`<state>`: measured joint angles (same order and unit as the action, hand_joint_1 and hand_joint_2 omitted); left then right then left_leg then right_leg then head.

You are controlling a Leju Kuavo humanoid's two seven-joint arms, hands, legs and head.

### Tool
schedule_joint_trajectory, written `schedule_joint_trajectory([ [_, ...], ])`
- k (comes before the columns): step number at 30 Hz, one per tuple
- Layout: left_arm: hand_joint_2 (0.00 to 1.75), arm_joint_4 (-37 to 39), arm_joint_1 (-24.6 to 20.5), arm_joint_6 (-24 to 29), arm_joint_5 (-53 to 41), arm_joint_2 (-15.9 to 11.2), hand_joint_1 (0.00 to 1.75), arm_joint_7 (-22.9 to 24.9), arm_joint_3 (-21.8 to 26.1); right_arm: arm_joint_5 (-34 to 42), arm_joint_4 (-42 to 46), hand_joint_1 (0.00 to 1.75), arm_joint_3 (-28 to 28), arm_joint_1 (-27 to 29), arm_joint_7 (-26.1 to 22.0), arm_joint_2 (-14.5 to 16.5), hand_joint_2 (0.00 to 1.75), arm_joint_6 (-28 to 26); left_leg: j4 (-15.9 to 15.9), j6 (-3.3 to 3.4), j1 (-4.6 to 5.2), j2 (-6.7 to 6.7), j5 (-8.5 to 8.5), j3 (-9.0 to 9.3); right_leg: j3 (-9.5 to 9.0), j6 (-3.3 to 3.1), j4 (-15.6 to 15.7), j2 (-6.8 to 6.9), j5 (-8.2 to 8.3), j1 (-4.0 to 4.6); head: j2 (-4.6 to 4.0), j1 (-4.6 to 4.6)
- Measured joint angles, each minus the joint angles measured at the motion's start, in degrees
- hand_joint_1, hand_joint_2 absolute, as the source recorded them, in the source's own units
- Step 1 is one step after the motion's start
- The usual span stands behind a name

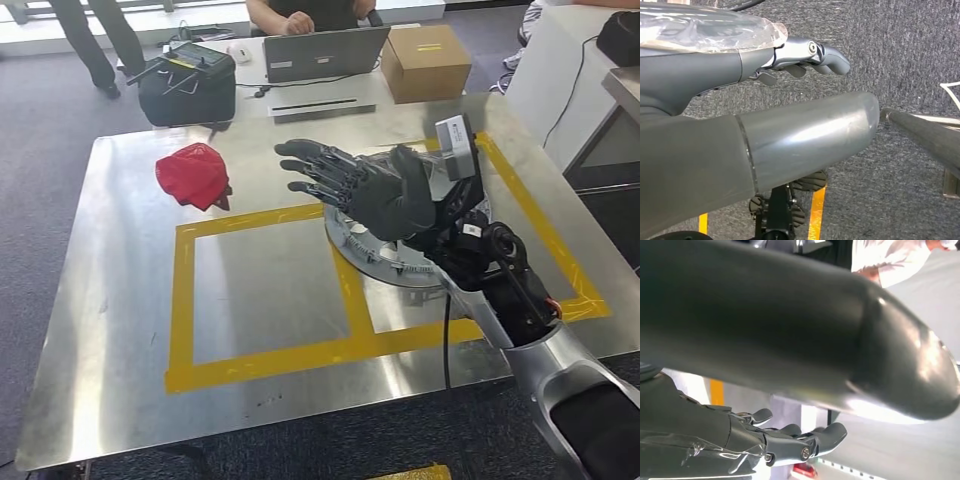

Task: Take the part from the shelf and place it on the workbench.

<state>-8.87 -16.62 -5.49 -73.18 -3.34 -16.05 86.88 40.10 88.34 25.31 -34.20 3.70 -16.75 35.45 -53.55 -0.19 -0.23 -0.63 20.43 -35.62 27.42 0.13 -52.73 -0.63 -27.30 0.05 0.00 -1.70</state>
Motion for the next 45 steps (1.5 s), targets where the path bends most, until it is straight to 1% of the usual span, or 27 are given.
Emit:
schedule_joint_trajectory([
  [5, 0.00, 0.00, 0.00, 0.00, -0.05, 0.03, 0.00, 0.02, 0.00, 0.03, -0.03, 0.00, 2.54, 2.40, -1.44, 1.57, 0.00, -1.05, 0.01, -0.02, -0.04, 0.00, 0.01, 0.02, 0.00, 0.01, 0.00, 0.00, -0.02, 0.02, 0.00, 0.04],
  [11, 0.00, 0.00, -0.04, 0.00, -0.77, 0.09, 0.00, 0.20, 0.00, 0.90, -0.14, 0.00, 3.75, 4.04, -2.93, 2.25, 0.00, -2.20, -0.04, 0.00, -0.01, 0.00, 0.07, 0.00, 0.01, 0.01, 0.03, 0.00, -0.04, -0.02, 0.00, 0.04],
  [17, 0.00, 0.00, -0.08, 0.00, -1.02, 0.07, 0.00, 0.28, 0.00, 0.63, -0.07, 0.00, 3.96, 5.25, -2.77, 2.49, 0.00, -3.79, -0.36, 0.55, 0.27, -0.01, 0.49, -0.01, -0.14, 0.37, 0.10, -0.02, -0.22, -0.28, 0.00, 0.22],
  [19, 0.00, 0.00, -0.09, 0.00, -1.03, 0.04, 0.00, 0.30, 0.00, 0.63, 0.00, 0.00, 3.95, 5.44, -2.53, 2.50, 0.00, -4.03, -0.43, 0.78, 0.41, -0.01, 0.66, -0.01, -0.21, 0.57, 0.19, -0.03, -0.29, -0.41, 0.00, 0.24],
  [21, 0.00, 0.00, -0.14, 0.00, -1.03, 0.03, 0.00, 0.31, 0.00, 0.64, 0.25, 0.00, 3.88, 5.53, -2.37, 2.50, 0.00, -4.13, 0.15, 1.08, 0.18, 0.06, 0.64, 0.51, -0.47, 0.93, 0.10, -0.04, -0.64, -0.33, 0.00, 0.23],
  [22, 0.00, 0.00, -0.17, 0.00, -1.03, 0.05, 0.00, 0.31, 0.00, 0.63, 0.39, 0.00, 3.83, 5.53, -2.31, 2.50, 0.00, -4.18, 0.57, 1.24, -0.03, 0.15, 0.59, 0.94, -0.23, 1.12, -0.91, -0.02, -1.40, -0.29, 0.00, 0.07],
  [23, 0.00, 0.00, -0.21, 0.00, -1.03, 0.07, 0.00, 0.32, 0.00, 0.57, 0.52, 0.00, 3.77, 5.53, -2.26, 2.51, 0.00, -4.27, 0.98, 1.39, -0.27, 0.24, 0.53, 1.39, 0.57, 1.32, -3.03, 0.02, -2.68, -0.26, 0.00, -0.16],
  [24, 0.00, 0.00, -0.25, 0.00, -1.04, 0.10, 0.00, 0.32, 0.00, 0.41, 0.58, 0.00, 3.74, 5.64, -2.13, 2.52, 0.00, -4.42, 1.19, 1.50, -0.36, 0.33, 0.54, 1.69, 2.29, 1.48, -6.75, 0.06, -4.58, -0.41, 0.00, -0.43],
  [25, 0.00, 0.00, -0.30, 0.00, -1.05, 0.14, 0.00, 0.33, 0.00, 0.20, 0.59, 0.00, 3.74, 5.81, -1.96, 2.55, 0.00, -4.64, 1.20, 1.59, -0.41, 0.37, 0.59, 1.79, 4.56, 1.69, -11.12, 0.09, -6.52, -0.54, 0.00, -0.66],
  [26, 0.00, 0.00, -0.33, 0.00, -1.07, 0.19, 0.00, 0.34, 0.00, 0.01, 0.63, 0.00, 3.75, 6.11, -1.80, 2.57, 0.00, -4.87, 1.18, 1.59, -0.44, 0.37, 0.65, 1.83, 6.69, 1.90, -14.99, 0.10, -7.87, -0.71, 0.00, -0.82],
  [27, 0.00, 0.00, -0.33, 0.00, -1.11, 0.23, 0.00, 0.36, 0.00, -0.13, 0.72, 0.00, 3.72, 6.42, -1.61, 2.58, 0.00, -5.13, 1.13, 1.54, -0.51, 0.35, 0.72, 1.86, 8.19, 2.10, -17.37, 0.11, -8.23, -0.90, 0.00, -0.98],
  [28, 0.00, 0.00, -0.32, 0.00, -1.15, 0.28, 0.00, 0.38, 0.00, -0.16, 0.87, 0.00, 3.65, 6.62, -1.45, 2.58, 0.00, -5.32, 1.02, 1.42, -0.63, 0.32, 0.81, 1.89, 8.45, 2.29, -17.17, 0.13, -7.24, -1.08, 0.00, -1.13],
  [29, 0.00, 0.00, -0.30, 0.00, -1.19, 0.31, 0.00, 0.38, 0.00, -0.11, 1.13, 0.00, 3.58, 6.71, -1.26, 2.58, 0.00, -5.42, 0.83, 1.19, -0.81, 0.28, 0.96, 1.94, 7.49, 2.47, -14.48, 0.18, -5.09, -1.29, 0.00, -1.32],
  [30, 0.00, 0.00, -0.31, 0.01, -1.22, 0.32, 0.00, 0.39, 0.00, -0.04, 1.46, 0.00, 3.51, 6.72, -1.02, 2.58, 0.00, -5.47, 0.53, 0.88, -0.98, 0.22, 1.16, 1.98, 5.74, 2.66, -10.24, 0.24, -2.47, -1.52, 0.00, -1.55],
  [31, 0.00, 0.00, -0.33, 0.05, -1.22, 0.29, 0.00, 0.39, 0.00, 0.05, 1.75, 0.00, 3.49, 6.70, -0.80, 2.58, 0.00, -5.41, 0.14, 0.48, -1.02, 0.17, 1.38, 1.96, 4.02, 2.80, -6.17, 0.20, -0.50, -1.59, 0.00, -1.82],
  [32, 0.00, 0.00, -0.36, 0.09, -1.24, 0.29, 0.00, 0.39, 0.00, 0.16, 2.05, 0.00, 3.47, 6.71, -0.57, 2.58, 0.00, -5.34, -0.21, 0.07, -1.01, 0.12, 1.53, 1.88, 2.74, 2.70, -3.15, 0.10, 0.86, -1.63, 0.00, -2.02],
  [33, 0.00, 0.00, -0.37, 0.13, -1.26, 0.28, 0.00, 0.40, 0.00, 0.27, 2.27, 0.00, 3.46, 6.74, -0.40, 2.58, 0.00, -5.27, -0.43, -0.31, -0.94, 0.08, 1.57, 1.76, 2.22, 2.49, -1.71, -0.04, 1.34, -1.57, 0.00, -2.09],
  [35, 0.00, 0.00, -0.35, 0.15, -1.33, 0.30, 0.00, 0.42, 0.00, 0.54, 2.68, 0.00, 3.43, 6.79, -0.19, 2.58, 0.00, -5.18, -0.42, -1.00, -0.93, 0.05, 1.29, 1.60, 2.43, 1.62, -1.67, -0.28, 1.42, -1.31, 0.00, -1.81],
  [36, 0.00, 0.00, -0.33, 0.15, -1.35, 0.30, 0.00, 0.43, 0.00, 0.66, 2.82, 0.00, 3.37, 6.73, -0.16, 2.59, 0.00, -5.16, -0.53, -1.30, -1.04, 0.07, 1.42, 1.51, 2.55, 1.16, -1.65, -0.25, 1.62, -1.31, 0.00, -1.64],
  [37, 0.00, 0.00, -0.33, 0.15, -1.37, 0.30, 0.00, 0.43, 0.00, 0.75, 3.00, 0.00, 3.31, 6.65, -0.14, 2.63, 0.00, -5.15, -1.34, -1.57, -1.14, 0.12, 2.18, 1.12, 2.67, 0.68, -1.58, -0.20, 1.87, -1.35, 0.00, -1.39],
  [38, 0.00, 0.00, -0.36, 0.15, -1.37, 0.31, 0.00, 0.43, 0.00, 0.83, 3.16, 0.00, 3.24, 6.56, -0.12, 2.66, 0.00, -5.13, -3.32, -1.77, -1.20, 0.17, 3.68, 0.26, 2.84, 0.24, -1.45, -0.12, 2.14, -1.45, 0.00, -1.04],
  [39, 0.00, 0.00, -0.38, 0.16, -1.37, 0.32, 0.00, 0.43, 0.00, 0.89, 3.27, 0.00, 3.20, 6.50, -0.07, 2.70, 0.00, -5.10, -6.59, -1.93, -1.25, 0.23, 5.83, -1.12, 3.05, -0.12, -1.39, -0.03, 2.38, -1.44, 0.00, -0.59],
  [41, 0.00, 0.00, -0.37, 0.20, -1.37, 0.33, 0.00, 0.45, 0.00, 0.98, 3.41, 0.00, 3.18, 6.49, 0.14, 2.76, 0.00, -5.01, -14.89, -2.12, -1.24, 0.26, 10.04, -4.57, 3.65, -0.55, -1.41, 0.08, 2.72, -1.19, 0.00, 0.29],
  [42, 0.00, 0.00, -0.32, 0.23, -1.37, 0.34, 0.00, 0.46, 0.00, 1.00, 3.42, 0.00, 3.17, 6.49, 0.26, 2.78, 0.00, -4.96, -17.58, -2.12, -1.23, 0.26, 11.01, -5.52, 3.92, -0.67, -1.43, 0.12, 2.89, -1.03, 0.00, 0.51],
  [43, 0.00, 0.00, -0.28, 0.25, -1.37, 0.36, 0.00, 0.49, 0.00, 1.02, 3.42, 0.00, 3.17, 6.49, 0.33, 2.78, 0.00, -4.91, -18.02, -1.99, -1.22, 0.26, 10.89, -5.33, 4.14, -0.72, -1.44, 0.14, 3.05, -0.87, 0.00, 0.62],
  [44, 0.00, 0.00, -0.26, 0.27, -1.37, 0.38, 0.00, 0.51, 0.00, 1.02, 3.42, 0.00, 3.17, 6.47, 0.38, 2.79, 0.00, -4.87, -15.97, -1.76, -1.17, 0.26, 9.78, -3.86, 4.28, -0.70, -1.45, 0.14, 3.19, -0.74, 0.00, 0.66],
  [45, 0.00, 0.00, -0.27, 0.28, -1.36, 0.37, 0.00, 0.52, 0.00, 1.02, 3.42, 0.00, 3.15, 6.44, 0.39, 2.79, 0.00, -4.84, -12.03, -1.39, -1.06, 0.26, 8.12, -1.38, 4.35, -0.64, -1.45, 0.14, 3.30, -0.64, 0.00, 0.68],
])
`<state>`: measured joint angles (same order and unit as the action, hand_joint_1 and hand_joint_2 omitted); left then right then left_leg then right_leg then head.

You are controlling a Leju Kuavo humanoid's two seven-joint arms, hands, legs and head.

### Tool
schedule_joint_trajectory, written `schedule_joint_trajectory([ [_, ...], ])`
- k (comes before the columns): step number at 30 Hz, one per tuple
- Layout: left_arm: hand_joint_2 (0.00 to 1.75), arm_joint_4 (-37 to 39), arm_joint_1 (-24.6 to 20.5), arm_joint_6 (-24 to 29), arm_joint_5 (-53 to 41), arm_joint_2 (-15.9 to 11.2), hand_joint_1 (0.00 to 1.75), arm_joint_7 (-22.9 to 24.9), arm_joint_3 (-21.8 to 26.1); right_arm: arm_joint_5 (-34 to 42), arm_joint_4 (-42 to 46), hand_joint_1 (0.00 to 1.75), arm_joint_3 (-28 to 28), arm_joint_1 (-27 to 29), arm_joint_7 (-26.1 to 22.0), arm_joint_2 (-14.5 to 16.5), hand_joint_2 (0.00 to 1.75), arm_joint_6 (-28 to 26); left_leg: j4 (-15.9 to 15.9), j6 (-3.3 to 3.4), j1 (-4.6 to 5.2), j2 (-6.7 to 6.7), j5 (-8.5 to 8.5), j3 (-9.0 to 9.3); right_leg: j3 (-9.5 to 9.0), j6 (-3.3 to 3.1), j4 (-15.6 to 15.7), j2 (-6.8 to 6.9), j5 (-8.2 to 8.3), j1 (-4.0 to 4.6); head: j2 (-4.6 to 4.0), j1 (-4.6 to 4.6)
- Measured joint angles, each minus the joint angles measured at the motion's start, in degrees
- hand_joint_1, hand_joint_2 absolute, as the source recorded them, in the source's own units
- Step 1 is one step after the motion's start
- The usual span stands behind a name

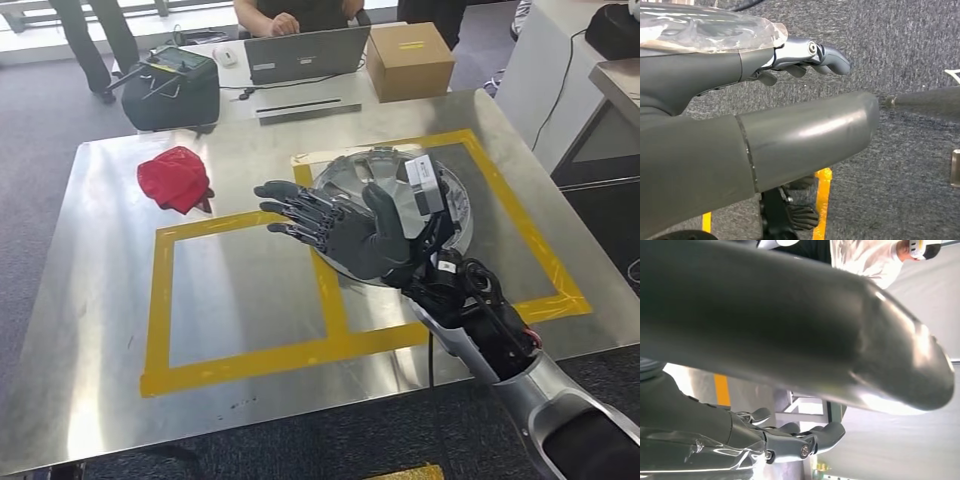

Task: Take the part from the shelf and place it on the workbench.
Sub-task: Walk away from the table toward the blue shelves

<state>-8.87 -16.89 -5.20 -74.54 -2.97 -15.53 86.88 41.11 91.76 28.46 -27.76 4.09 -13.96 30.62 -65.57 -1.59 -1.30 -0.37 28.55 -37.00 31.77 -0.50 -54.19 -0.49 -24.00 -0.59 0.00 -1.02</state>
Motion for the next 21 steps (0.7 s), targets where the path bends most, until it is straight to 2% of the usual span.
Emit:
schedule_joint_trajectory([
  [2, 0.00, 0.00, -0.16, 0.03, 0.03, -0.08, 0.00, 0.02, 0.00, -0.01, 0.01, 0.00, -0.07, -0.18, -0.01, 0.03, 0.00, 0.04, 8.25, 0.78, 0.41, 0.04, -2.38, 4.76, 0.14, 0.30, -0.06, -0.01, 0.20, 0.21, 0.00, 0.00],
  [3, 0.00, 0.00, -0.23, 0.05, 0.06, -0.11, 0.00, 0.02, 0.00, -0.02, 0.01, 0.00, -0.10, -0.27, -0.03, 0.05, 0.00, 0.08, 10.53, 1.05, 0.64, 0.08, -2.89, 5.98, 0.24, 0.52, -0.10, 0.00, 0.32, 0.27, 0.00, -0.04],
  [6, 0.00, 0.00, -0.16, 0.11, 0.14, -0.12, 0.00, 0.03, 0.00, -0.09, 0.00, 0.00, -0.18, -0.38, -0.13, 0.08, 0.00, 0.26, 11.57, 1.64, 0.88, 0.20, -3.49, 6.16, 0.48, 1.39, -0.14, 0.04, 0.62, 0.19, 0.00, -0.14],
  [7, 0.00, 0.00, -0.14, 0.14, 0.15, -0.10, 0.00, 0.04, 0.00, -0.11, -0.01, 0.00, -0.26, -0.41, -0.16, 0.08, 0.00, 0.31, 11.73, 1.96, 0.79, 0.27, -3.79, 6.06, 0.69, 1.68, -0.63, 0.06, 0.04, 0.13, 0.00, -0.18],
  [8, 0.00, 0.00, -0.14, 0.15, 0.15, -0.07, 0.00, 0.04, 0.00, -0.11, -0.02, 0.00, -0.33, -0.48, -0.19, 0.08, 0.00, 0.35, 11.91, 2.34, 0.67, 0.36, -4.13, 5.93, 1.24, 1.96, -2.13, 0.08, -1.37, 0.08, 0.00, -0.38],
  [9, 0.00, 0.00, -0.16, 0.15, 0.15, -0.04, 0.00, 0.04, 0.00, -0.11, -0.04, 0.00, -0.41, -0.54, -0.21, 0.09, 0.00, 0.38, 12.04, 2.64, 0.55, 0.47, -4.41, 5.74, 2.23, 2.20, -4.94, 0.10, -3.60, 0.04, 0.00, -0.62],
  [11, 0.00, 0.00, -0.16, 0.19, 0.14, 0.03, 0.00, 0.04, 0.00, -0.11, -0.16, 0.00, -0.47, -0.57, -0.24, 0.11, 0.00, 0.43, 12.01, 2.99, 0.65, 0.56, -4.82, 5.17, 4.90, 2.61, -13.11, 0.13, -8.54, -0.04, 0.00, -1.21],
  [12, 0.00, 0.00, -0.14, 0.21, 0.14, 0.07, 0.00, 0.05, 0.00, -0.11, -0.26, 0.00, -0.48, -0.55, -0.26, 0.12, 0.00, 0.44, 11.97, 3.03, 0.69, 0.59, -5.03, 4.84, 5.77, 2.76, -16.32, 0.14, -9.92, -0.04, 0.00, -1.40],
  [13, 0.00, 0.00, -0.14, 0.23, 0.15, 0.10, 0.00, 0.06, 0.00, -0.11, -0.36, 0.00, -0.49, -0.54, -0.28, 0.12, 0.00, 0.45, 11.90, 3.00, 0.71, 0.59, -5.23, 4.52, 5.72, 2.85, -17.52, 0.14, -10.10, -0.04, 0.00, -1.58],
  [14, 0.00, 0.00, -0.13, 0.24, 0.15, 0.12, 0.00, 0.07, 0.00, -0.14, -0.44, 0.00, -0.50, -0.56, -0.31, 0.12, 0.00, 0.46, 11.81, 2.92, 0.72, 0.58, -5.41, 4.23, 4.48, 2.87, -16.24, 0.15, -9.11, -0.05, 0.00, -1.78],
  [16, 0.00, 0.00, -0.15, 0.24, 0.15, 0.17, 0.00, 0.08, 0.00, -0.25, -0.54, 0.00, -0.52, -0.66, -0.40, 0.12, 0.00, 0.49, 11.49, 2.69, 0.72, 0.56, -5.66, 3.79, -0.53, 2.66, -8.14, 0.20, -5.79, -0.05, 0.00, -2.22],
  [17, 0.00, 0.00, -0.17, 0.25, 0.14, 0.19, 0.00, 0.09, 0.00, -0.31, -0.56, 0.00, -0.53, -0.73, -0.45, 0.12, 0.00, 0.51, 11.31, 2.46, 0.78, 0.54, -5.82, 3.55, -2.85, 2.45, -4.05, 0.17, -4.62, 0.05, 0.00, -2.43],
  [18, 0.00, 0.00, -0.19, 0.25, 0.14, 0.20, 0.00, 0.09, 0.00, -0.34, -0.57, 0.00, -0.54, -0.78, -0.49, 0.12, 0.00, 0.53, 11.20, 2.15, 0.84, 0.53, -6.04, 3.34, -4.28, 2.19, -1.26, 0.14, -3.98, 0.17, 0.00, -2.56],
  [19, 0.00, 0.00, -0.21, 0.26, 0.14, 0.20, 0.00, 0.10, 0.00, -0.36, -0.61, 0.00, -0.54, -0.83, -0.54, 0.12, 0.00, 0.55, 11.15, 1.80, 0.89, 0.52, -6.32, 3.12, -4.76, 1.95, 0.02, 0.10, -3.90, 0.32, 0.00, -2.61],
  [21, 0.00, 0.00, -0.20, 0.28, 0.14, 0.17, 0.00, 0.10, 0.00, -0.44, -0.67, 0.00, -0.52, -0.86, -0.62, 0.12, 0.00, 0.60, 11.22, 1.03, 0.95, 0.48, -6.86, 2.83, -4.40, 1.29, 0.28, 0.10, -3.37, 0.40, 0.00, -2.46],
])
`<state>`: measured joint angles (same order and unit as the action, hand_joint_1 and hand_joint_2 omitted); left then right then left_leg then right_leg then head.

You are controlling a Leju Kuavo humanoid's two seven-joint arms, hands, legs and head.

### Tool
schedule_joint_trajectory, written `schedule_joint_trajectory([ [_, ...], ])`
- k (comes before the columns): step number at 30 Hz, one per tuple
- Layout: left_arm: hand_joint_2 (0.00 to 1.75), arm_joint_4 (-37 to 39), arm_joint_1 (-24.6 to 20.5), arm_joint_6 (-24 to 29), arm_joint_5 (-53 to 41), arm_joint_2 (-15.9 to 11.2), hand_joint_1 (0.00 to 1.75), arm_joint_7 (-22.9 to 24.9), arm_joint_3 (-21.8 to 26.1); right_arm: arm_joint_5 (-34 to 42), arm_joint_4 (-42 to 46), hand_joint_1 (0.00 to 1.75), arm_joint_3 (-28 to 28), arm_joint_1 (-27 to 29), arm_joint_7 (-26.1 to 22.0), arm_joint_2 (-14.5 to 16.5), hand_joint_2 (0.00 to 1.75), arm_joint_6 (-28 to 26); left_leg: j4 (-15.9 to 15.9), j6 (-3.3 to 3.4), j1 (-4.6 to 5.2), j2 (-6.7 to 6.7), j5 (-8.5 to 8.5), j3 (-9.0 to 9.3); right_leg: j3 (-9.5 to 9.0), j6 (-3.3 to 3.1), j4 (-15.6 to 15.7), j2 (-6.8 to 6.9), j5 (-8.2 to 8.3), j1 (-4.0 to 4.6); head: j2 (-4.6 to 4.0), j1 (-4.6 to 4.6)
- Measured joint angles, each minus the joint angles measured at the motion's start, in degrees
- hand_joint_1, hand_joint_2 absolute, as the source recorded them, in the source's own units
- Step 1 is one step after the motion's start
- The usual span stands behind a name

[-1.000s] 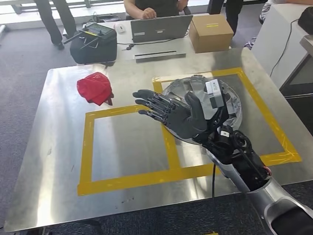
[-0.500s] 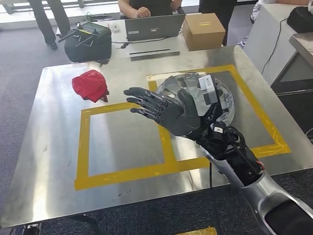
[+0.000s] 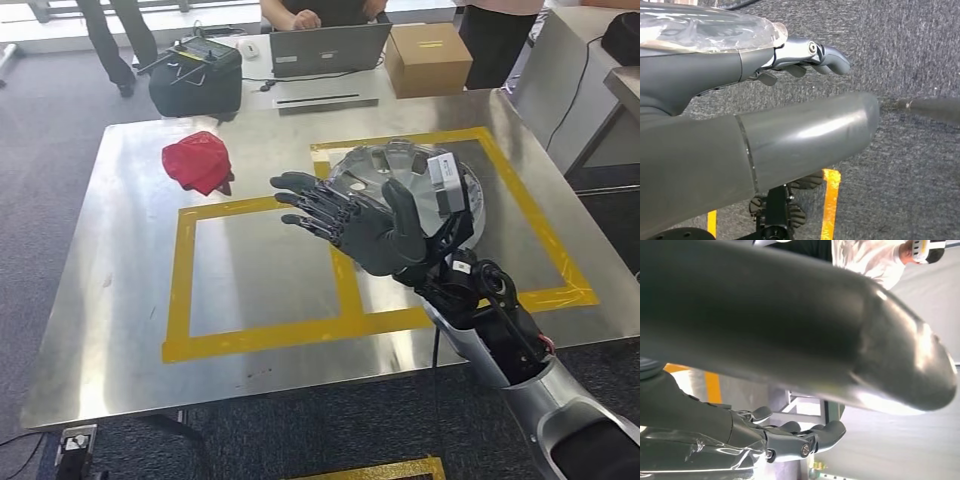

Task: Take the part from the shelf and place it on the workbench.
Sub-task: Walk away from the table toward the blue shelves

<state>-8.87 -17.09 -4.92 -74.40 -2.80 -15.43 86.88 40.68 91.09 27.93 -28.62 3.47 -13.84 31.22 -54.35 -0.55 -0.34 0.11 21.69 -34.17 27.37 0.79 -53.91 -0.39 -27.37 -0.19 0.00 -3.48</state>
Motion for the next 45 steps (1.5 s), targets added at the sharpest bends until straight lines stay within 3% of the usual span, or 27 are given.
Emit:
schedule_joint_trajectory([
  [2, 0.00, 0.00, 0.02, 0.03, 0.00, -0.04, 0.00, 0.01, 0.00, -0.35, -0.04, 0.00, -0.02, -0.07, -0.10, 0.01, 0.00, 0.00, -1.50, -0.65, -0.10, -0.04, 1.57, -1.00, 0.68, -0.96, 0.30, 0.18, 0.85, -0.25, 0.00, 0.29],
  [3, 0.00, 0.00, 0.01, 0.04, 0.00, -0.07, 0.00, 0.01, 0.00, -0.61, -0.05, 0.00, -0.02, -0.09, -0.15, 0.01, 0.00, -0.03, -3.87, -0.92, -0.18, -0.05, 3.63, -2.11, 1.17, -1.40, 0.44, 0.27, 1.36, -0.39, 0.00, 0.59],
  [5, 0.00, 0.00, 0.01, 0.04, 0.00, -0.06, 0.00, 0.02, 0.00, -1.04, -0.11, 0.00, 0.01, -0.03, -0.23, 0.02, 0.00, -0.07, -11.81, -1.37, -0.29, -0.04, 8.82, -5.19, 2.44, -1.86, 0.41, 0.34, 2.35, -0.38, 0.00, 1.41],
  [7, 0.00, 0.00, 0.04, 0.04, 0.00, -0.04, 0.00, 0.01, 0.00, -1.56, -0.26, 0.00, 0.04, 0.02, -0.19, 0.02, 0.00, -0.20, -17.54, -1.63, -0.36, -0.04, 10.96, -6.63, 3.76, -1.84, 0.32, 0.35, 3.28, -0.36, 0.00, 1.97],
  [8, 0.00, 0.00, 0.04, 0.04, 0.00, -0.04, 0.00, 0.01, 0.00, -1.91, -0.33, 0.00, 0.04, 0.02, -0.10, 0.02, 0.00, -0.45, -17.25, -1.63, -0.40, -0.03, 10.24, -5.74, 4.35, -1.76, 0.26, 0.34, 3.69, -0.35, 0.00, 2.10],
  [9, 0.00, 0.00, 0.03, 0.04, 0.00, -0.05, 0.00, 0.01, 0.00, -2.34, -0.39, 0.00, 0.04, 0.00, 0.03, 0.02, 0.00, -0.83, -14.69, -1.56, -0.43, -0.03, 8.74, -3.70, 4.85, -1.65, 0.20, 0.34, 4.06, -0.35, 0.00, 2.19],
  [11, 0.00, 0.00, -0.08, 0.03, 0.00, -0.09, 0.00, 0.01, 0.00, -2.95, -0.43, 0.00, 0.01, -0.06, 0.25, 0.02, 0.00, -1.64, -5.73, -1.19, -0.36, -0.09, 6.09, 2.24, 5.63, -1.24, 0.05, 0.31, 4.71, -0.27, 0.00, 2.35],
  [13, 0.00, 0.00, -0.16, 0.02, 0.01, -0.11, 0.00, -0.01, 0.00, -3.18, -0.46, 0.00, -0.01, -0.17, 0.33, 0.03, 0.00, -2.03, 0.13, -0.49, -0.11, -0.24, 5.19, 5.69, 6.01, -0.62, 0.06, 0.32, 5.45, -0.16, 0.00, 2.17],
  [16, 0.00, 0.00, -0.11, 0.02, 0.02, -0.14, 0.00, -0.03, 0.00, -3.30, -0.60, 0.00, -0.03, -0.24, 0.37, 0.02, 0.00, -2.24, 1.05, 0.71, -0.05, -0.32, 4.39, 5.28, 6.53, 0.44, 0.01, 0.28, 6.01, -0.21, 0.00, 1.85],
  [18, 0.00, 0.00, -0.14, 0.02, 0.02, -0.14, 0.00, -0.02, 0.00, -3.72, -0.79, 0.00, -0.04, -0.25, 0.44, 0.03, 0.00, -2.71, 1.30, 1.69, -0.24, -0.13, 3.41, 4.38, 7.84, 1.01, -3.02, 0.24, 2.69, -0.29, 0.00, 1.55],
  [21, 0.00, 0.00, -0.07, 0.01, 0.04, -0.11, 0.00, -0.02, 0.00, -4.41, -1.23, 0.00, -0.06, -0.25, 0.28, 0.04, 0.00, -3.56, 1.28, 2.31, -0.11, -0.01, 1.94, 2.55, 10.81, 1.49, -14.54, 0.26, -5.46, -0.39, 0.00, 0.88],
  [22, 0.00, 0.00, -0.01, 0.01, 0.04, -0.10, 0.00, -0.02, 0.00, -4.67, -1.42, 0.00, -0.07, -0.24, 0.09, 0.04, 0.00, -3.69, 1.23, 2.30, -0.07, 0.00, 1.44, 1.87, 10.99, 1.57, -17.22, 0.26, -6.30, -0.39, 0.00, 0.71],
  [23, 0.00, 0.00, 0.03, 0.01, 0.04, -0.10, 0.00, -0.02, 0.00, -4.90, -1.61, 0.00, -0.07, -0.24, -0.16, 0.04, 0.00, -3.67, 1.16, 2.22, -0.04, 0.00, 0.95, 1.18, 10.22, 1.57, -17.91, 0.26, -5.81, -0.39, 0.00, 0.53],
  [24, 0.00, 0.00, 0.05, 0.01, 0.03, -0.09, 0.00, -0.02, 0.00, -4.97, -1.79, 0.00, -0.10, -0.25, -0.44, 0.04, 0.00, -3.46, 1.08, 2.11, -0.03, -0.01, 0.49, 0.53, 8.37, 1.50, -16.27, 0.27, -4.32, -0.39, 0.00, 0.34],
  [26, 0.00, 0.00, 0.07, 0.02, 0.03, -0.08, 0.00, -0.02, 0.00, -4.45, -2.06, 0.00, -0.18, -0.43, -0.82, 0.04, 0.00, -2.51, 0.84, 1.72, 0.03, -0.04, -0.27, -0.50, 2.64, 1.18, -8.19, 0.26, -1.38, -0.32, 0.00, -0.17],
  [27, 0.00, 0.00, 0.08, 0.02, 0.06, -0.07, 0.00, -0.02, 0.00, -4.01, -2.16, 0.00, -0.24, -0.57, -0.87, 0.04, 0.00, -1.94, 0.73, 1.45, 0.10, -0.04, -0.66, -0.86, -0.02, 0.97, -3.82, 0.23, -0.90, -0.22, 0.00, -0.35],
  [29, 0.00, 0.00, 0.12, 0.02, 0.16, -0.07, 0.00, 0.01, 0.00, -3.16, -2.33, 0.00, -0.30, -0.77, -0.76, 0.04, 0.00, -1.04, 0.79, 0.81, 0.16, -0.01, -1.64, -1.35, -2.46, 0.56, 0.96, 0.14, -1.16, 0.10, 0.00, -0.46],
  [31, 0.00, 0.00, 0.26, 0.02, 0.25, -0.12, 0.00, 0.03, 0.00, -2.78, -2.51, 0.00, -0.31, -0.81, -0.57, 0.04, 0.00, -0.68, 1.00, 0.13, 0.16, 0.00, -2.41, -1.68, -2.16, -0.07, 1.70, 0.26, -0.56, 0.04, 0.00, -0.39],
  [32, 0.00, 0.00, 0.34, 0.02, 0.26, -0.15, 0.00, 0.04, 0.00, -2.73, -2.60, 0.00, -0.30, -0.87, -0.49, 0.04, 0.00, -0.62, 0.43, -0.18, 0.14, -0.02, -1.65, -2.13, -1.77, -0.52, 1.83, 0.38, -0.02, -0.09, 0.00, -0.27],
  [34, 0.00, 0.00, 0.43, 0.05, 0.30, -0.26, 0.00, 0.04, 0.00, -2.73, -2.76, 0.00, -0.30, -1.03, -0.40, 0.04, 0.00, -0.57, -4.33, -0.74, -0.08, -0.06, 2.96, -4.11, -0.56, -1.43, 2.08, 0.68, 1.24, -0.39, 0.00, 0.40],
  [36, 0.00, 0.00, 0.47, 0.09, 0.32, -0.31, 0.00, 0.04, 0.00, -2.73, -2.87, 0.00, -0.28, -1.09, -0.37, 0.04, 0.00, -0.56, -12.95, -1.25, -0.25, -0.08, 8.45, -6.81, 0.96, -1.79, 1.99, 0.73, 2.40, -0.32, 0.00, 1.26],
  [37, 0.00, 0.00, 0.48, 0.10, 0.32, -0.31, 0.00, 0.04, 0.00, -2.73, -2.93, 0.00, -0.25, -1.08, -0.37, 0.04, 0.00, -0.55, -16.46, -1.42, -0.29, -0.07, 9.58, -7.56, 1.73, -1.77, 1.92, 0.74, 2.94, -0.31, 0.00, 1.57],
  [38, 0.00, 0.00, 0.48, 0.09, 0.31, -0.28, 0.00, 0.05, 0.00, -2.73, -3.02, 0.00, -0.22, -1.07, -0.35, 0.04, 0.00, -0.55, -18.15, -1.52, -0.32, -0.07, 9.31, -7.45, 2.47, -1.72, 1.81, 0.75, 3.43, -0.30, 0.00, 1.82],
  [39, 0.00, 0.00, 0.48, 0.09, 0.31, -0.27, 0.00, 0.05, 0.00, -2.73, -3.11, 0.00, -0.20, -1.07, -0.35, 0.04, 0.00, -0.56, -17.60, -1.53, -0.36, -0.07, 7.97, -6.25, 3.17, -1.64, 1.66, 0.75, 3.86, -0.30, 0.00, 1.99],
  [41, 0.00, 0.00, 0.40, 0.09, 0.32, -0.31, 0.00, 0.05, 0.00, -2.73, -3.24, 0.00, -0.22, -1.08, -0.34, 0.04, 0.00, -0.60, -10.50, -1.20, -0.38, -0.11, 4.90, -0.81, 4.36, -1.35, 1.23, 0.71, 4.53, -0.28, 0.00, 2.21],
  [43, 0.00, 0.00, 0.22, 0.09, 0.34, -0.42, 0.00, 0.05, 0.00, -2.75, -3.27, 0.00, -0.37, -1.09, -0.34, 0.04, 0.00, -0.75, -2.02, -0.56, -0.15, -0.24, 4.19, 4.56, 5.19, -0.83, 0.72, 0.69, 5.13, -0.13, 0.00, 2.26],
  [45, 0.00, 0.00, 0.12, 0.09, 0.33, -0.50, 0.00, 0.04, 0.00, -2.79, -3.27, 0.00, -0.51, -1.04, -0.32, 0.04, 0.00, -0.95, 1.21, 0.03, 0.18, -0.34, 4.53, 6.00, 5.80, -0.17, 0.55, 0.70, 5.93, -0.12, 0.00, 2.17],
])
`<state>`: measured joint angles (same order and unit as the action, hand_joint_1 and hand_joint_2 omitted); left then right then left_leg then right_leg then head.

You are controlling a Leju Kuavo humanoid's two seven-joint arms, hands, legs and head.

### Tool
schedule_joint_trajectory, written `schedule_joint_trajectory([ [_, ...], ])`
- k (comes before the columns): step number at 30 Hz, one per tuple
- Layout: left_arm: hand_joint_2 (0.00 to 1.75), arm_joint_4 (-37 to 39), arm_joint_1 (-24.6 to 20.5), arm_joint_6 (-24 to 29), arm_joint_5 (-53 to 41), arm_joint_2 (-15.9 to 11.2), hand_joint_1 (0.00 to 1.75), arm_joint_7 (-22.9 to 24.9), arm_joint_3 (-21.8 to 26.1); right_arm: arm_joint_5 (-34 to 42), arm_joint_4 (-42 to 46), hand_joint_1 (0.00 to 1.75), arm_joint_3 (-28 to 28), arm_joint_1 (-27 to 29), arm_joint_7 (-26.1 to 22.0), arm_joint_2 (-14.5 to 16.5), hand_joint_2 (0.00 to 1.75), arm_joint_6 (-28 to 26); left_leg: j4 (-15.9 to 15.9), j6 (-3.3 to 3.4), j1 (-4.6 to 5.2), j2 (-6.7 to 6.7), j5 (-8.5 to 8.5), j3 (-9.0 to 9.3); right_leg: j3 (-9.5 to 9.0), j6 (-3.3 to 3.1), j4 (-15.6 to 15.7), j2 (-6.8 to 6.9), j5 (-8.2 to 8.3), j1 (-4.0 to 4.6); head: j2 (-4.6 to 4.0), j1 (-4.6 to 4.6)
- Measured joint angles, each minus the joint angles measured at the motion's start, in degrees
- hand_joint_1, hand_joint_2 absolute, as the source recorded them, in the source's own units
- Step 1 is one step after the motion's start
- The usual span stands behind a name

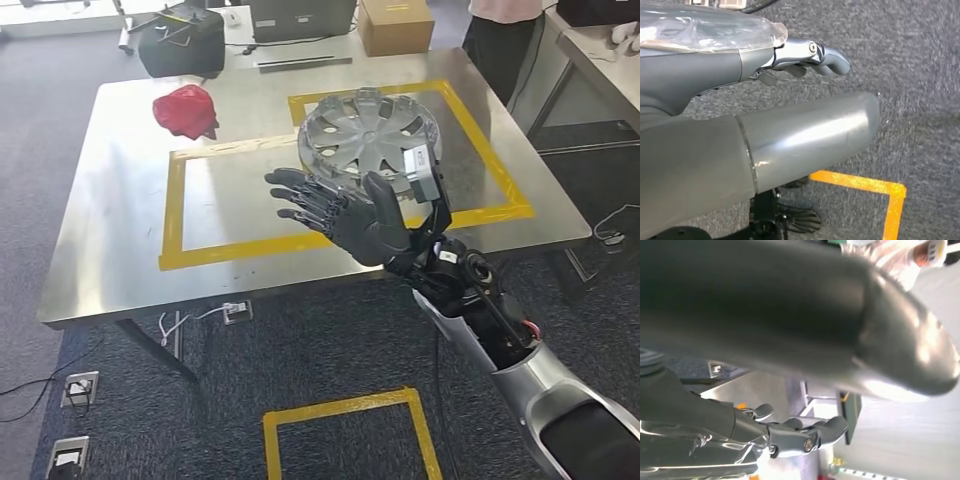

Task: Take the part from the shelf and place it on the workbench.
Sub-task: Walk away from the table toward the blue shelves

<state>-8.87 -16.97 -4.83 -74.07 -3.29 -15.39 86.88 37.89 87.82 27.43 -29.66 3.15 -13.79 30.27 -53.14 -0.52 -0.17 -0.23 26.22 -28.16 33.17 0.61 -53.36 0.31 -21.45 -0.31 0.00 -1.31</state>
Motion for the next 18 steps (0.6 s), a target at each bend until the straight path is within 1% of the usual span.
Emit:
schedule_joint_trajectory([
  [1, 0.00, 0.00, 0.00, 0.00, -0.01, 0.02, 0.00, 0.00, 0.00, -0.03, -0.01, 0.00, -0.06, 0.08, 0.03, -0.01, 0.00, -0.08, 0.24, 0.39, -0.11, 0.08, -0.26, -0.24, 0.37, 0.34, -0.02, -0.03, 0.24, -0.03, 0.00, -0.01],
  [2, 0.00, 0.00, 0.00, 0.00, -0.01, 0.03, 0.00, 0.01, 0.00, -0.05, -0.02, 0.00, -0.14, 0.18, 0.06, -0.01, 0.00, -0.15, 0.41, 0.79, -0.19, 0.20, -0.69, -0.62, 0.80, 0.63, -0.40, -0.11, -0.28, -0.09, 0.00, -0.03],
  [3, 0.00, 0.00, -0.01, 0.00, -0.01, 0.04, 0.00, 0.01, 0.00, -0.07, -0.03, 0.00, -0.24, 0.28, 0.11, -0.01, 0.00, -0.22, 0.58, 1.30, -0.31, 0.36, -1.19, -1.07, 1.45, 0.89, -1.77, -0.18, -1.82, -0.11, 0.00, -0.19],
  [4, 0.00, 0.00, -0.03, 0.00, -0.02, 0.08, 0.00, 0.02, 0.00, -0.08, -0.05, 0.00, -0.33, 0.38, 0.15, -0.01, 0.00, -0.29, 0.72, 1.74, -0.44, 0.51, -1.73, -1.59, 2.33, 1.11, -4.32, -0.24, -4.31, -0.15, 0.00, -0.43],
  [5, 0.00, 0.00, -0.05, 0.00, -0.04, 0.11, 0.00, 0.02, 0.00, -0.12, -0.06, 0.00, -0.42, 0.50, 0.20, -0.01, 0.00, -0.34, 0.69, 2.01, -0.38, 0.60, -2.21, -2.19, 3.28, 1.32, -8.05, -0.27, -7.35, -0.22, 0.00, -0.70],
  [6, 0.00, 0.00, -0.05, 0.00, -0.08, 0.15, 0.00, 0.05, 0.00, -0.16, -0.07, 0.00, -0.52, 0.67, 0.28, -0.01, 0.00, -0.39, 0.64, 2.20, -0.34, 0.63, -2.68, -2.80, 4.22, 1.51, -12.35, -0.26, -10.02, -0.27, 0.00, -0.97],
  [7, 0.00, 0.00, -0.05, 0.00, -0.13, 0.19, 0.00, 0.09, 0.00, -0.21, -0.07, 0.00, -0.63, 0.87, 0.37, -0.02, 0.00, -0.48, 0.55, 2.21, -0.32, 0.65, -3.17, -3.44, 4.74, 1.71, -15.98, -0.25, -11.50, -0.31, 0.00, -1.14],
  [8, 0.00, 0.00, -0.06, 0.00, -0.20, 0.23, 0.00, 0.13, 0.00, -0.26, -0.08, 0.00, -0.75, 1.06, 0.48, -0.02, 0.00, -0.57, 0.40, 2.14, -0.32, 0.66, -3.65, -4.14, 4.54, 1.87, -18.08, -0.25, -11.57, -0.34, 0.00, -1.29],
  [9, 0.00, 0.00, -0.06, 0.00, -0.26, 0.26, 0.00, 0.19, 0.00, -0.27, -0.08, 0.00, -0.86, 1.20, 0.56, -0.02, 0.00, -0.65, 0.19, 2.00, -0.34, 0.66, -4.10, -4.89, 3.46, 1.98, -18.06, -0.24, -10.36, -0.41, 0.00, -1.49],
  [10, 0.00, 0.00, -0.07, 0.00, -0.34, 0.30, 0.00, 0.25, 0.00, -0.27, -0.07, 0.00, -0.93, 1.26, 0.59, -0.02, 0.00, -0.72, -0.10, 1.82, -0.37, 0.66, -4.50, -5.63, 1.42, 2.04, -15.87, -0.24, -8.48, -0.50, 0.00, -1.70],
  [11, 0.00, 0.00, -0.09, 0.00, -0.43, 0.33, 0.00, 0.30, 0.00, -0.27, -0.04, 0.00, -0.98, 1.27, 0.60, -0.02, 0.00, -0.75, -0.45, 1.57, -0.39, 0.66, -4.85, -6.31, -1.32, 2.06, -12.00, -0.24, -7.02, -0.62, 0.00, -1.92],
  [12, 0.00, 0.00, -0.11, 0.00, -0.48, 0.37, 0.00, 0.34, 0.00, -0.27, 0.01, 0.00, -1.02, 1.28, 0.60, -0.02, 0.00, -0.77, -0.80, 1.29, -0.34, 0.64, -5.19, -6.91, -4.21, 2.01, -7.46, -0.28, -6.51, -0.57, 0.00, -2.19],
  [13, 0.00, 0.00, -0.14, 0.00, -0.52, 0.39, 0.00, 0.37, 0.00, -0.27, 0.07, 0.00, -1.07, 1.30, 0.59, -0.02, 0.00, -0.78, -1.02, 0.96, -0.30, 0.63, -5.62, -7.34, -6.52, 1.79, -3.64, -0.34, -6.66, -0.49, 0.00, -2.37],
  [14, 0.00, 0.00, -0.17, 0.00, -0.52, 0.41, 0.00, 0.39, 0.00, -0.27, 0.12, 0.00, -1.10, 1.33, 0.57, -0.02, 0.00, -0.79, -1.10, 0.63, -0.26, 0.62, -6.12, -7.63, -7.86, 1.55, -1.13, -0.42, -7.12, -0.32, 0.00, -2.44],
  [15, 0.00, 0.00, -0.21, 0.00, -0.54, 0.42, 0.00, 0.40, 0.00, -0.26, 0.15, 0.00, -1.11, 1.37, 0.57, -0.02, 0.00, -0.79, -1.04, 0.29, -0.23, 0.62, -6.68, -7.81, -8.27, 1.22, -0.05, -0.49, -7.35, -0.09, 0.00, -2.44],
  [16, 0.00, 0.00, -0.23, 0.00, -0.54, 0.40, 0.00, 0.42, 0.00, -0.26, 0.16, 0.00, -1.13, 1.42, 0.58, -0.02, 0.00, -0.79, -0.85, -0.05, -0.22, 0.60, -7.26, -7.93, -7.83, 0.76, 0.11, -0.48, -7.04, -0.09, 0.00, -2.34],
  [17, 0.00, 0.00, -0.25, 0.00, -0.56, 0.40, 0.00, 0.45, 0.00, -0.26, 0.15, 0.00, -1.12, 1.41, 0.58, -0.02, 0.00, -0.79, -0.99, -0.38, -0.29, 0.58, -7.01, -8.22, -7.33, 0.30, 0.12, -0.37, -6.47, -0.15, 0.00, -2.20],
  [18, 0.00, 0.00, -0.26, 0.00, -0.59, 0.40, 0.00, 0.48, 0.00, -0.27, 0.16, 0.00, -1.12, 1.41, 0.57, -0.01, 0.00, -0.80, -1.91, -0.73, -0.37, 0.55, -5.67, -8.77, -6.73, -0.29, 0.20, -0.25, -5.89, -0.26, 0.00, -1.98],
])
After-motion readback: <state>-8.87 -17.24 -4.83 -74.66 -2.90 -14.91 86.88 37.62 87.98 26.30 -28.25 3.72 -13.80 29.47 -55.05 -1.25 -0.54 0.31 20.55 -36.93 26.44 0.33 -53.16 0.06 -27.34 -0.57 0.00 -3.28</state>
